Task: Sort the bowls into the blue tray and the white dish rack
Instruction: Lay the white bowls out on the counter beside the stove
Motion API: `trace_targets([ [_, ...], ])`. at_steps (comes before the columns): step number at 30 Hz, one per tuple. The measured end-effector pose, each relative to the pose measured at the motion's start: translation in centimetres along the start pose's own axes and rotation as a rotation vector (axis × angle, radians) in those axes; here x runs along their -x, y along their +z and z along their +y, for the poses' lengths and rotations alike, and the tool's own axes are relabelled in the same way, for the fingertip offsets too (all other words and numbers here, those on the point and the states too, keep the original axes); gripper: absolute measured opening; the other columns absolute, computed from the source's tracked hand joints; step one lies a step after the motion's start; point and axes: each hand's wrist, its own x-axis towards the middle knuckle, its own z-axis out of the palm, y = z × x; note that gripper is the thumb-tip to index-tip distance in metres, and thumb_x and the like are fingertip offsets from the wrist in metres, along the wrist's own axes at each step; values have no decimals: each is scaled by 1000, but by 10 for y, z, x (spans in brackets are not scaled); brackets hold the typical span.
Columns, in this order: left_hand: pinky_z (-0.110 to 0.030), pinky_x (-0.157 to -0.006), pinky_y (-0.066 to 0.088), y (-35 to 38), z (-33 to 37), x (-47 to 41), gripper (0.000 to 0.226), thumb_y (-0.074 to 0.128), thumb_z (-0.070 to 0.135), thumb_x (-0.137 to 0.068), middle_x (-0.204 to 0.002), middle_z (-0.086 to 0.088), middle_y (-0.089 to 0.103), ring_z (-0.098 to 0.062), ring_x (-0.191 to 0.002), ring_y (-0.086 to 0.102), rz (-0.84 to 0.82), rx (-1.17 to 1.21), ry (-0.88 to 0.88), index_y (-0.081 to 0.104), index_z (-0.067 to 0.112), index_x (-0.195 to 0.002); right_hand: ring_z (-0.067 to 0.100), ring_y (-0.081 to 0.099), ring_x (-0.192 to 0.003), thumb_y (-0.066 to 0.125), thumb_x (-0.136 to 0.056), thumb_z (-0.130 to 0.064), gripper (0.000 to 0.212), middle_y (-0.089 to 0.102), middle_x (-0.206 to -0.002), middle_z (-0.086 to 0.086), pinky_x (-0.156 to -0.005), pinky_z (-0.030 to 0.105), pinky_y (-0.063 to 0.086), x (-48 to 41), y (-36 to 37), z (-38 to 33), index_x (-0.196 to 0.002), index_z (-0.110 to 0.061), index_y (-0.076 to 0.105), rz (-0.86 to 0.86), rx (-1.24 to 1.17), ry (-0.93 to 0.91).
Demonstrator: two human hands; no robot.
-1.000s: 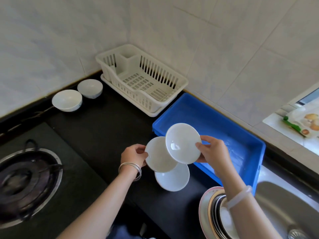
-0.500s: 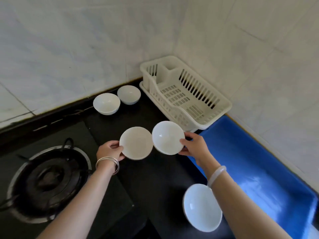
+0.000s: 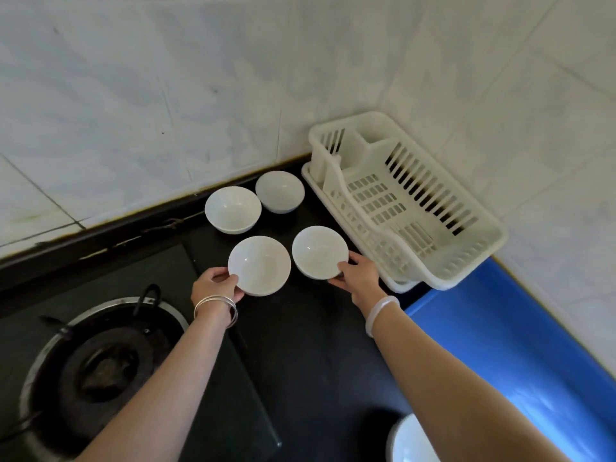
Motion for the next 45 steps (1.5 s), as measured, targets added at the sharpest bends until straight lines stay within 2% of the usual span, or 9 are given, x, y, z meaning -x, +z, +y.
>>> trace_targets([
  [11, -30, -57, 53, 4, -4, -19, 24, 60, -8, -78, -99, -11, 64, -32, -94, 65, 4, 79, -90, 59, 9, -95, 32, 60, -110, 57, -90, -5, 46, 52, -134, 13, -50, 25, 56, -15, 17, 3, -134, -17, 50, 31, -9, -22],
  [15, -31, -60, 53, 5, -7, -20, 25, 59, -7, -78, -106, -15, 65, -33, -95, 66, 8, 103, -107, 59, 9, -97, 31, 60, -112, 57, -91, -6, 47, 51, -136, 12, -57, 27, 59, -13, 19, 5, -135, -18, 49, 16, -59, -2],
  [18, -32, -67, 54, 6, -8, -16, 26, 59, -5, -80, -109, -15, 64, -31, -97, 65, -8, 149, -117, 59, 8, -103, 28, 65, -100, 58, -92, -11, 48, 56, -129, 13, -64, 31, 59, -10, 16, 6, -138, -19, 47, -11, -89, 27],
  [22, -34, -77, 54, 5, -17, -9, 35, 60, 6, -85, -120, -11, 58, -26, -100, 62, -35, 163, -162, 54, 13, -119, 25, 68, -88, 55, -95, -18, 47, 60, -118, 11, -61, 30, 58, -4, 11, 11, -140, -21, 43, -71, -137, 79],
  [26, -35, -77, 56, 7, -26, 1, 41, 57, 8, -87, -129, -10, 53, -17, -84, 60, -123, 393, -286, 51, 11, -128, 25, 67, -91, 52, -96, -16, 49, 55, -131, 15, -65, 31, 57, 0, 11, 17, -143, -22, 40, -126, -251, 111],
  [29, -36, -77, 57, 12, -27, 0, 40, 57, 7, -87, -131, -10, 52, -16, -79, 59, -97, 454, -288, 53, 11, -127, 25, 66, -93, 53, -95, -12, 47, 52, -135, 15, -65, 28, 57, -1, 14, 15, -141, -19, 42, -140, -336, 106],
  [32, -34, -69, 58, 17, -23, -1, 35, 58, 9, -87, -130, -10, 52, -17, -78, 60, -60, 474, -284, 55, 13, -122, 25, 65, -94, 53, -95, -11, 47, 51, -136, 15, -61, 26, 58, -4, 20, 9, -140, -17, 43, -140, -367, 101],
  [39, -34, -67, 57, 21, -18, -1, 37, 58, 7, -87, -132, -10, 51, -20, -87, 56, -31, 501, -306, 55, 12, -123, 25, 66, -91, 52, -95, -10, 46, 53, -135, 16, -65, 26, 57, -15, 38, -5, -140, -16, 44, -151, -365, 79],
  [45, -36, -73, 57, 22, -17, 2, 36, 58, 6, -86, -135, -12, 48, -31, -115, 53, -22, 491, -307, 54, 8, -122, 25, 66, -91, 51, -96, -10, 45, 53, -136, 16, -63, 25, 57, -20, 41, -6, -140, -16, 44, -144, -349, 71],
])
